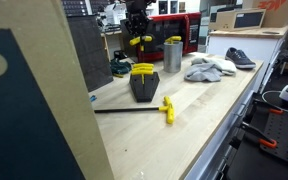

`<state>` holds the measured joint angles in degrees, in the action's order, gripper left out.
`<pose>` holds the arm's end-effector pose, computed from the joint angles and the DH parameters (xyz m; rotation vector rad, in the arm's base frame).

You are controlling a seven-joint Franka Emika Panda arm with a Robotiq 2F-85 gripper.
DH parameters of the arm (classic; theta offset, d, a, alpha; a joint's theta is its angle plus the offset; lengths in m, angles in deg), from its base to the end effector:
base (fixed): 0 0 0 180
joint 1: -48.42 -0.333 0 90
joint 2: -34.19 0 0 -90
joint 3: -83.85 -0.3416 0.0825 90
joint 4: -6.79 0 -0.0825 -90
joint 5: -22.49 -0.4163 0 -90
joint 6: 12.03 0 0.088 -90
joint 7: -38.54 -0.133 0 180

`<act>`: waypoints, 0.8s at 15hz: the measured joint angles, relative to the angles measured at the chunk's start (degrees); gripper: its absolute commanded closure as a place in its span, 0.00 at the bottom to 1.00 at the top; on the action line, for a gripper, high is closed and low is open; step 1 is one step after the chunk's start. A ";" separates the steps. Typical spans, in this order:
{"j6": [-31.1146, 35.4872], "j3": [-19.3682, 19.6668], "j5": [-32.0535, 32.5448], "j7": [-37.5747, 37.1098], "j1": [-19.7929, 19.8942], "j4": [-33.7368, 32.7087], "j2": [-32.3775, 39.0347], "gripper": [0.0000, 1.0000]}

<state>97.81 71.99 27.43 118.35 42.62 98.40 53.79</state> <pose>0.6685 0.1892 0.4226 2.0484 2.3794 -0.0313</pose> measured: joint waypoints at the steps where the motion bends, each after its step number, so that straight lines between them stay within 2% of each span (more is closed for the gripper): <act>1: 0.00 -0.20 0.06 1.18 0.00 0.10 -0.17 0.94; 6: 0.00 -0.44 1.35 6.49 0.00 0.98 -1.45 0.94; 12: -0.07 -0.52 2.91 9.01 -0.01 2.25 -4.18 0.94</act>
<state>97.74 71.46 30.35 127.36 42.61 100.65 49.61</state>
